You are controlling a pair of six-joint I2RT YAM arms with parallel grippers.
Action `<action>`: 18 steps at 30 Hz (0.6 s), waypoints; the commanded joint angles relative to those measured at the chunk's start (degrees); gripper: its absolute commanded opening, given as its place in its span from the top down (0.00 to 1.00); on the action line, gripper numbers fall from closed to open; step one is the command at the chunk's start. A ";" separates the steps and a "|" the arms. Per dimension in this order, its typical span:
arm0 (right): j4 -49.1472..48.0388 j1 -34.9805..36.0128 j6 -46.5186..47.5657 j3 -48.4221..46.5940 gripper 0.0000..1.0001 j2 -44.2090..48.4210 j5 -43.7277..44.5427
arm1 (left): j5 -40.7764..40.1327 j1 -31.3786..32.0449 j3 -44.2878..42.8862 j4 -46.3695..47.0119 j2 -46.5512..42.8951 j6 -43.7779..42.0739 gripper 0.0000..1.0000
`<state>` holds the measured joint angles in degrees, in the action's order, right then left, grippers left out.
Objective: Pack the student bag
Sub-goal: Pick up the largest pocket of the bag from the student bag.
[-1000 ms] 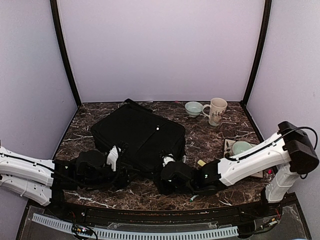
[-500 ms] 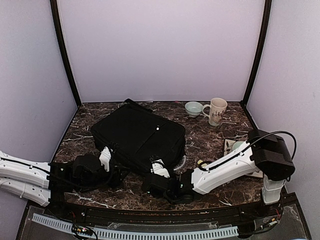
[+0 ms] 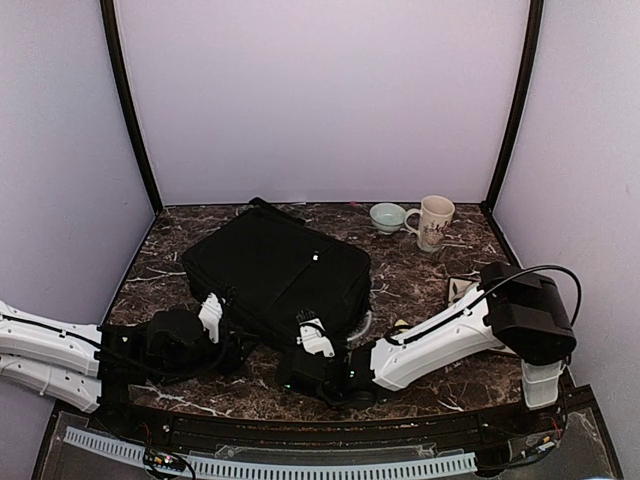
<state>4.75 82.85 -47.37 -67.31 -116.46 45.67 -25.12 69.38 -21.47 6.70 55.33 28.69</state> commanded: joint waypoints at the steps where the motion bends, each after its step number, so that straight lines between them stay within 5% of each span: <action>1: -1.20 -0.04 -0.69 -1.42 0.86 -1.67 1.46 | -0.89 0.14 0.25 -0.20 -0.04 -0.56 0.56; 4: -0.53 -0.06 -0.78 -1.75 1.00 -1.86 1.20 | -1.38 0.14 0.31 -0.26 -0.05 -0.69 0.56; 18: -0.88 -0.06 0.83 5.60 1.00 8.04 -4.04 | -1.32 0.14 -1.26 1.18 6.23 -5.08 0.56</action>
<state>4.99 82.78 -47.24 -64.07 -112.62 43.53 -27.90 69.38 -21.61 6.17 59.94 27.18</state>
